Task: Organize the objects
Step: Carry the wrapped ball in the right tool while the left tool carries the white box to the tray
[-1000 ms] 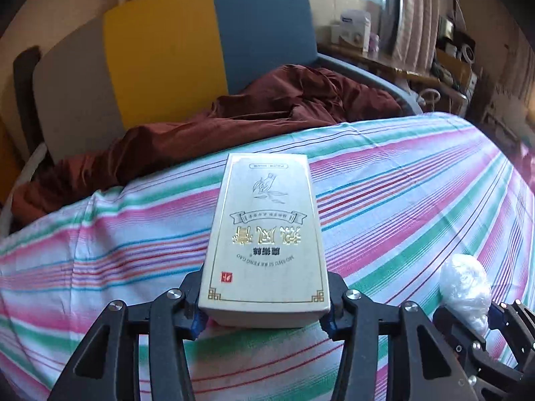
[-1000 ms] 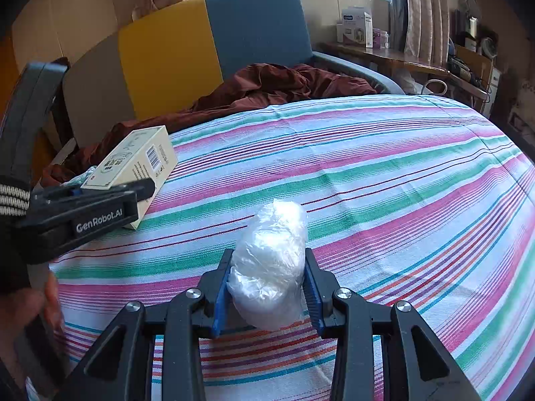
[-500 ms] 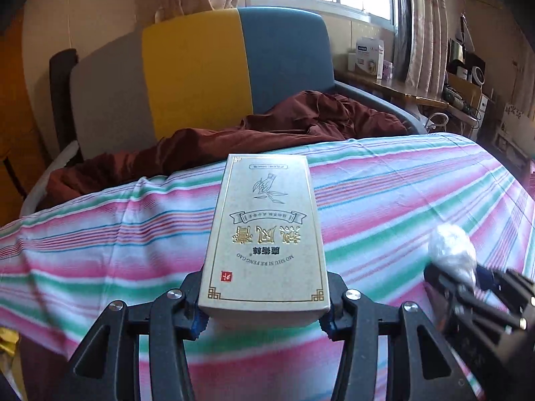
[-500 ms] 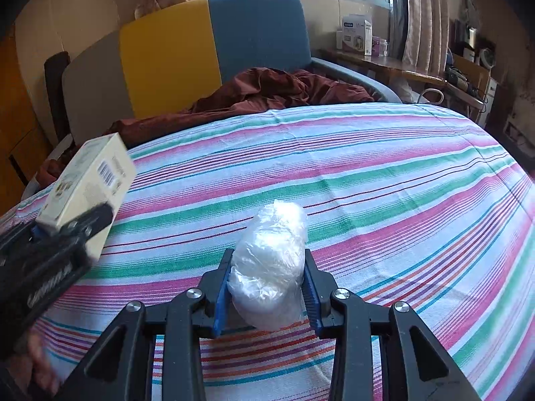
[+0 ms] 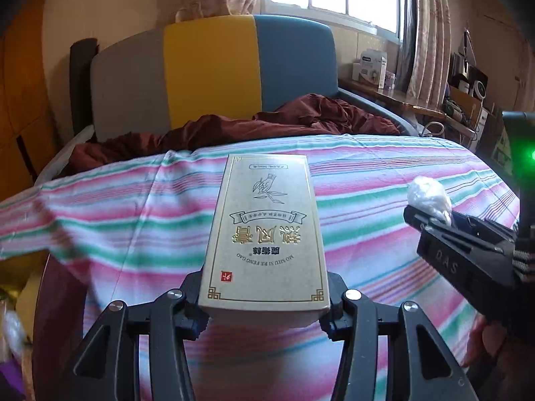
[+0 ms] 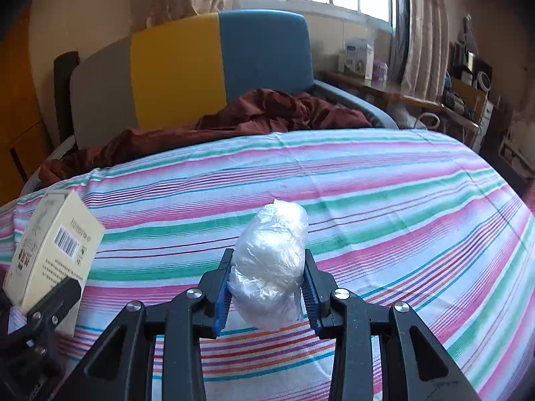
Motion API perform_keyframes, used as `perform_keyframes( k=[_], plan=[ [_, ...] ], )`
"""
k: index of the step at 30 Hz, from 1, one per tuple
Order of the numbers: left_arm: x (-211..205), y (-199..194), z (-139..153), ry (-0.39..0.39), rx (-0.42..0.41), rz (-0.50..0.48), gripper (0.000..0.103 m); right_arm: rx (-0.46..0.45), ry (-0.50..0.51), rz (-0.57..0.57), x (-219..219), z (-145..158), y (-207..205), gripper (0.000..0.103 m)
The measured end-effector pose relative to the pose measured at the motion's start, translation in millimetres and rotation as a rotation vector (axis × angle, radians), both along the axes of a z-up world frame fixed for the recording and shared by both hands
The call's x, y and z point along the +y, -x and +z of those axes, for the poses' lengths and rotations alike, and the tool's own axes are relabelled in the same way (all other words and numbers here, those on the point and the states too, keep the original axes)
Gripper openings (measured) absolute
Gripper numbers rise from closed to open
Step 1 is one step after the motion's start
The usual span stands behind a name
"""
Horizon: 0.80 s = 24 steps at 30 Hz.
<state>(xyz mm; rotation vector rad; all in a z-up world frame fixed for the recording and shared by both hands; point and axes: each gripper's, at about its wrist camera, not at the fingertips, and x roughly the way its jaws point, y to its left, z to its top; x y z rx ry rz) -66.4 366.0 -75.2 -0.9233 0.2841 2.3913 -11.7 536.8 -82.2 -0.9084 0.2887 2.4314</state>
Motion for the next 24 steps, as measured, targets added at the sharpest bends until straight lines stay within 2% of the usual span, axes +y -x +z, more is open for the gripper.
perform_keyframes(
  k=[13, 24],
  plan=[
    [-47.7, -44.8, 5.3, -0.043, 0.025, 0.0, 0.051, 0.015, -0.08, 0.06, -32.8, 9.0, -13.1, 0.038],
    [-80.1, -95.2, 22.7, -0.097, 0.019, -0.097, 0.051, 0.015, -0.118, 0.101, -57.0, 12.7, -24.8, 0.038]
  ],
)
